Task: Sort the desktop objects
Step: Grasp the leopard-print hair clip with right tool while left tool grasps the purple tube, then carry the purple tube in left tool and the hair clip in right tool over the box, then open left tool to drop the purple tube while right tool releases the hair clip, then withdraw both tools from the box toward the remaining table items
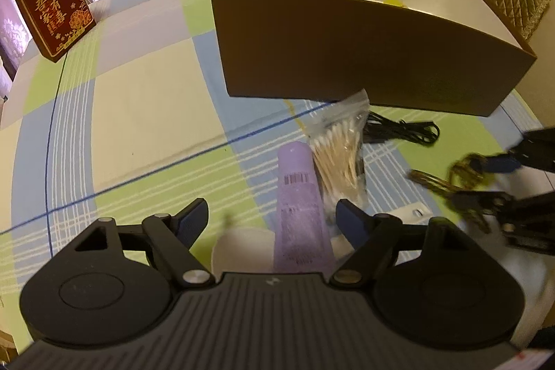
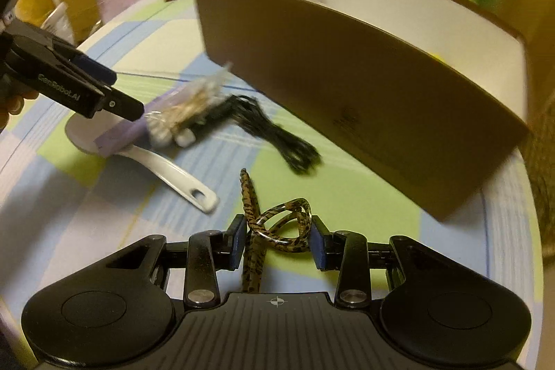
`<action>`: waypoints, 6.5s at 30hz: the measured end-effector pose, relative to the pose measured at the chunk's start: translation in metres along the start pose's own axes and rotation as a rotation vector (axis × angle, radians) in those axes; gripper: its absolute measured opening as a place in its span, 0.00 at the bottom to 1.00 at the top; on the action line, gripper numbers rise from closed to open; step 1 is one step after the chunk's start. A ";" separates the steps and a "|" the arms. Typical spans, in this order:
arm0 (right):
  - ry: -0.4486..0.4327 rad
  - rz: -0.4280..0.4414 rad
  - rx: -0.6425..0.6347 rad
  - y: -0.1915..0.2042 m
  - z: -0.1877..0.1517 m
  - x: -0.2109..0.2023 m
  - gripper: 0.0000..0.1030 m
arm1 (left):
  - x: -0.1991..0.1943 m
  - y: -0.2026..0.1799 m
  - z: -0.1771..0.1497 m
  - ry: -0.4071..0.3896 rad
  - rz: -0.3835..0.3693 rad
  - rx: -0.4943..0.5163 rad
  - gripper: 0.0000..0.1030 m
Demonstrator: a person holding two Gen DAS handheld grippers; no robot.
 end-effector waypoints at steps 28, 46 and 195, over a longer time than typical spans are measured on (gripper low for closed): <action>-0.007 -0.084 0.057 -0.013 -0.009 -0.001 0.36 | 0.043 -0.013 0.010 0.069 -0.066 0.010 0.27; -0.009 -0.057 0.105 -0.010 -0.005 -0.019 0.36 | 0.000 -0.016 0.010 0.010 -0.073 -0.029 0.27; -0.116 -0.031 0.192 -0.132 0.181 0.030 0.98 | 0.071 -0.041 0.225 -0.122 -0.096 0.135 0.85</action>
Point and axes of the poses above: each gripper's, at about its wrist camera, not at the fingertips, and x roughly the way its jaws point, y to its left, z to its top, the point moved 3 cm from there along x, roughly the way its jaws point, and after that the axes turned 2 degrees about -y, right-handed, at the moved point
